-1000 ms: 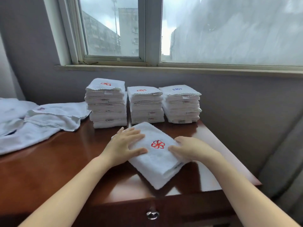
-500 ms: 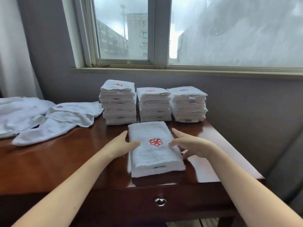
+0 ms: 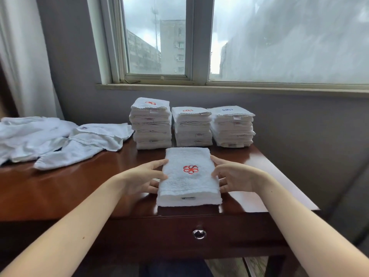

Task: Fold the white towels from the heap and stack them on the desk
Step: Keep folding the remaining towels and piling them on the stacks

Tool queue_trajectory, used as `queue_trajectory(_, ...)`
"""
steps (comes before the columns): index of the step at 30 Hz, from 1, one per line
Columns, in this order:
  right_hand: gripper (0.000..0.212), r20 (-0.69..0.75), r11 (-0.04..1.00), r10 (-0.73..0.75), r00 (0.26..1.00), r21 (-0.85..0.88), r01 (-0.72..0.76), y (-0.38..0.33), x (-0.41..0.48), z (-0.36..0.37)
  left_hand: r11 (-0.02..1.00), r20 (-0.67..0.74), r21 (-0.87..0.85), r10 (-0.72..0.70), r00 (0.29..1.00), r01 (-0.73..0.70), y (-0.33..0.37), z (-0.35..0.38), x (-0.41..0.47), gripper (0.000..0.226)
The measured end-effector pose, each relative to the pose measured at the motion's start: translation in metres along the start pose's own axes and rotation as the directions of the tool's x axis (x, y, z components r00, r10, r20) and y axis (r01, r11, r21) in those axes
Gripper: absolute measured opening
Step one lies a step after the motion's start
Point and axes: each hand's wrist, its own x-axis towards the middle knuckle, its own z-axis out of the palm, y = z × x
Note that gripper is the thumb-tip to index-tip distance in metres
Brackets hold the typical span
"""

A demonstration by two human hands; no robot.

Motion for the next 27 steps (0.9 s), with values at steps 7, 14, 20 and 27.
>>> queue_trajectory(7, 0.083, -0.051, 0.998, -0.066, 0.997, -0.012, 0.065, 0.006, -0.006, 0.006, 0.991, 0.056, -0.132, 0.039, 0.998, -0.031, -0.01, -0.001, -0.004, 0.081)
queue_trajectory(14, 0.084, -0.054, 0.99, -0.108, 0.993, -0.102, 0.102, 0.004, -0.016, 0.007, 0.985, -0.013, -0.074, 0.154, 0.988, -0.155, -0.008, 0.001, -0.006, 0.095)
queue_trajectory(20, 0.087, -0.081, 0.952, -0.288, 0.954, -0.128, 0.276, -0.014, -0.016, 0.004, 0.942, -0.063, 0.009, 0.336, 0.94, -0.337, 0.015, -0.001, -0.01, 0.085)
queue_trajectory(27, 0.088, -0.189, 0.866, -0.499, 0.846, -0.148, 0.478, -0.068, 0.009, -0.012, 0.851, -0.172, 0.155, 0.523, 0.835, -0.501, 0.086, -0.012, 0.004, 0.089)
